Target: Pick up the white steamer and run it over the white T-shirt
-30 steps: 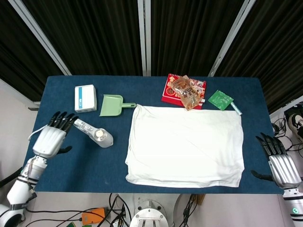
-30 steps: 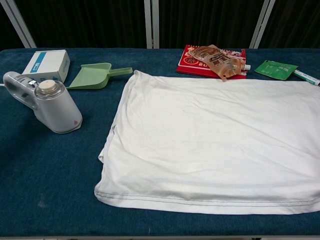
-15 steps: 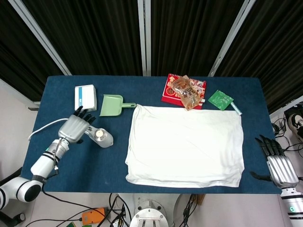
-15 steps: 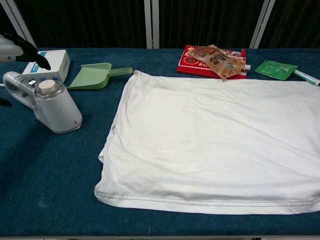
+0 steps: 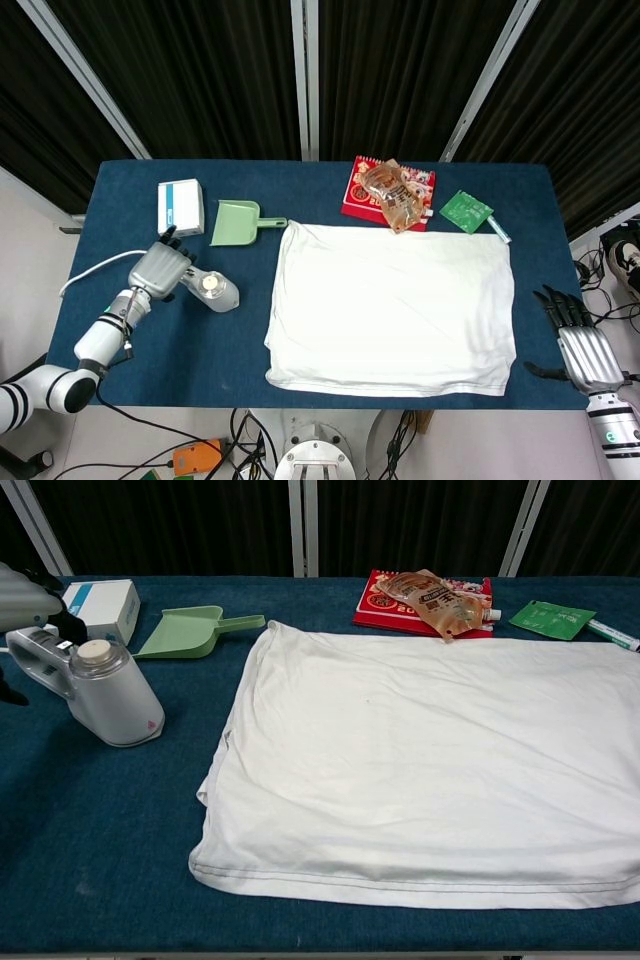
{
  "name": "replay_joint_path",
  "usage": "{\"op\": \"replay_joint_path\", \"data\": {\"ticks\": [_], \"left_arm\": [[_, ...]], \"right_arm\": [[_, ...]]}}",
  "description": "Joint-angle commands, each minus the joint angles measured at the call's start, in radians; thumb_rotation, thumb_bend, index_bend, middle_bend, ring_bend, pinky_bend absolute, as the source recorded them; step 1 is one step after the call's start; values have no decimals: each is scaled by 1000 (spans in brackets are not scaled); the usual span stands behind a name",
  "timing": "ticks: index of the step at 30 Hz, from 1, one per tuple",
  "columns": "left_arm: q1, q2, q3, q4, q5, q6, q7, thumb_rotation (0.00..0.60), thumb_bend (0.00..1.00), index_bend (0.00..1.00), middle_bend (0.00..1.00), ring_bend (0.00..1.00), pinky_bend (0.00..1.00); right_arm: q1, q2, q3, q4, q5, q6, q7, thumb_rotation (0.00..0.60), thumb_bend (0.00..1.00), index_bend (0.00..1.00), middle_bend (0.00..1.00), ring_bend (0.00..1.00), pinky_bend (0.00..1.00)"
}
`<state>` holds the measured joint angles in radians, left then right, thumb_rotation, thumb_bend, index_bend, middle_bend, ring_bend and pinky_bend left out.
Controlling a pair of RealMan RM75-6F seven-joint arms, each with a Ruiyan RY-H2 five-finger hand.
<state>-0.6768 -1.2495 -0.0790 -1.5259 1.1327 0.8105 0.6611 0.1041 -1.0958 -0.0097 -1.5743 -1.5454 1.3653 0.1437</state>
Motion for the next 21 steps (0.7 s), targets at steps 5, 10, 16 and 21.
{"op": "replay_joint_path", "data": {"ticks": [5,10,16,21], "left_arm": [[-14,-11,19,19,5,-4,-27,600,56,415,459,295,0],[-25,-17,29,24,5,-12,-48,600,56,459,514,362,0],[-34,-21,41,24,-6,-27,-78,600,56,489,534,384,0],[-40,-20,40,13,-27,-53,-140,600,56,490,537,387,0]], "right_arm": [[2,-3,1,1,5,-4,-1,600,126,0,20,0,0],[2,-4,1,1,7,-3,-2,600,126,0,20,0,0],[0,-4,0,1,10,-3,-2,600,126,0,20,0,0],[-1,-6,0,3,10,0,1,600,126,0,20,0,0]]}}
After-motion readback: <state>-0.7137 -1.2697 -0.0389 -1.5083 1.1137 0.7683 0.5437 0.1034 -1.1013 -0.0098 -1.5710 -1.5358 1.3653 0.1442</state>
